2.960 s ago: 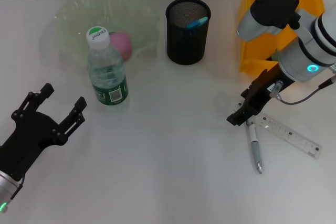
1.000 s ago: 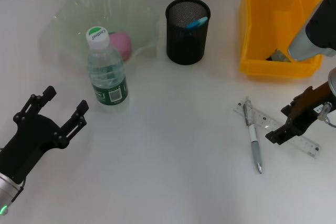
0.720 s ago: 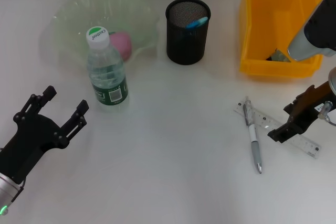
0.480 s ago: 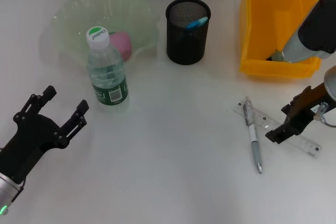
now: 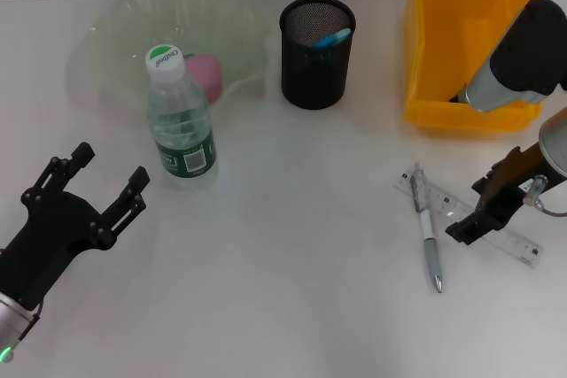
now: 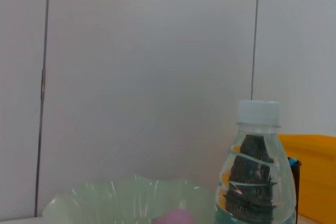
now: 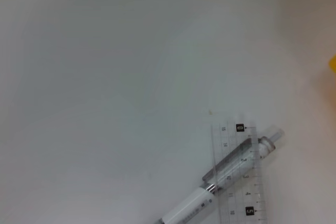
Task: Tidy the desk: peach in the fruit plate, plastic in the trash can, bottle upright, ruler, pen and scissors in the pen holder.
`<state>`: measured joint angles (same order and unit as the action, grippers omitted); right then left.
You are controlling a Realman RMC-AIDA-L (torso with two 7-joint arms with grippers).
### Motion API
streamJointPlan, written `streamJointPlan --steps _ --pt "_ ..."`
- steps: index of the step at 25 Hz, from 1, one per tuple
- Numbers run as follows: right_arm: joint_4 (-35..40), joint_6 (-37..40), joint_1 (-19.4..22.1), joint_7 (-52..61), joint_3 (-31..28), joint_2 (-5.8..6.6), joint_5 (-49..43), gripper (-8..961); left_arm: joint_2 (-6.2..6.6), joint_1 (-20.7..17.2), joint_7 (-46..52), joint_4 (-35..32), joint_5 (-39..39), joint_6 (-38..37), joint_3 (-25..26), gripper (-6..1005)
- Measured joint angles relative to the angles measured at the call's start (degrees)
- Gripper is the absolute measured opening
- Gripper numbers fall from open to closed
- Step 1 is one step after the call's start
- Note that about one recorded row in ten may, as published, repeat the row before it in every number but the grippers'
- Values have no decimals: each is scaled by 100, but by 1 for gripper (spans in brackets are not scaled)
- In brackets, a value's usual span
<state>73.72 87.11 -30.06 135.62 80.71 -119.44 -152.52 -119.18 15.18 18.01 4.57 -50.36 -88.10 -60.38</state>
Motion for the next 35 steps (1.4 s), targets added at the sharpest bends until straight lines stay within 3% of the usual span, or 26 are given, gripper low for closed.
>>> streamJointPlan --steps 13,19,30,35 --pt "-31 -56 -11 59 69 0 -6 711 6 -8 0 0 0 -33 0 812" --pt "-64 -99 -11 79 127 0 -6 639 9 -36 0 0 0 -62 -6 812" --pt "-78 -159 3 79 268 -1 -6 637 9 -67 -11 0 0 -126 -62 812" --pt "-78 -160 24 79 270 -5 -44 636 9 -77 -26 -33 0 -185 -319 812"
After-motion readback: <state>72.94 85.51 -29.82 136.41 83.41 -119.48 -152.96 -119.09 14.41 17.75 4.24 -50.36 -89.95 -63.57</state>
